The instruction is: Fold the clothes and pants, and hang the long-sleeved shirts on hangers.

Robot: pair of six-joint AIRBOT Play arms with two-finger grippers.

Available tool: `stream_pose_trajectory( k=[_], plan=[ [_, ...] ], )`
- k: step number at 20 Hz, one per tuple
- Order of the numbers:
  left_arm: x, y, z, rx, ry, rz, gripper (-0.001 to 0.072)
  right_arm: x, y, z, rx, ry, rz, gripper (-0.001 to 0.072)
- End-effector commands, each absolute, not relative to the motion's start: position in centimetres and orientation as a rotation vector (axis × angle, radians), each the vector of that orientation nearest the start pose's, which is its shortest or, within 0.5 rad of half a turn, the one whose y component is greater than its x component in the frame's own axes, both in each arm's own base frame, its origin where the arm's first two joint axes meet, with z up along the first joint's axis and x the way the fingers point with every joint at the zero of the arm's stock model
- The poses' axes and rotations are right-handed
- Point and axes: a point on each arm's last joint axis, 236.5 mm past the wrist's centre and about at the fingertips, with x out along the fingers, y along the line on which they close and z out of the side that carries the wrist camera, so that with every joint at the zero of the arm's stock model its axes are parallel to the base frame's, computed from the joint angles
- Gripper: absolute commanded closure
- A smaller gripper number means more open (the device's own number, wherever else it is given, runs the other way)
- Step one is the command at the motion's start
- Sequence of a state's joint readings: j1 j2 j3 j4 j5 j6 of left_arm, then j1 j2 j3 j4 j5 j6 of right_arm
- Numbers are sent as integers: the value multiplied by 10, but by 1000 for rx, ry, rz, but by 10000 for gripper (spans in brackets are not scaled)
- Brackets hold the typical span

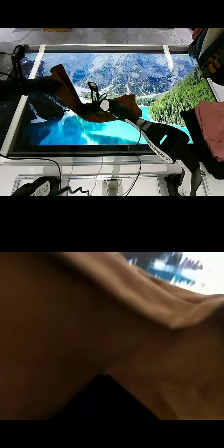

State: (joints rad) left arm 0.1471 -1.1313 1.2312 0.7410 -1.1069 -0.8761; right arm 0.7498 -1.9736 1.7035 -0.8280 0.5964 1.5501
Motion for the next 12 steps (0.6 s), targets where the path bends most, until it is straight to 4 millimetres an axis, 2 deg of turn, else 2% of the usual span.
stream_pose_trajectory(
  k=[1, 4, 6, 8, 10, 12],
  plan=[
    [410, -122, 157, -174, 731, -692, 696, 394, 464, -46, 264, 1202, 811, 700],
    [416, -175, 147, -218, 735, -783, 697, 435, 385, -28, 235, 1228, 712, 701],
    [427, -218, 132, -210, 717, -805, 696, 460, 313, -9, 193, 1233, 613, 701],
    [434, -272, 121, -253, 683, -828, 697, 480, 238, 15, 164, 1216, 496, 700],
    [439, -325, 109, -294, 633, -808, 697, 493, 177, 44, 186, 1174, 400, 700],
    [443, -364, 98, -325, 575, -752, 697, 500, 131, 70, 229, 1125, 331, 699]
  ],
)
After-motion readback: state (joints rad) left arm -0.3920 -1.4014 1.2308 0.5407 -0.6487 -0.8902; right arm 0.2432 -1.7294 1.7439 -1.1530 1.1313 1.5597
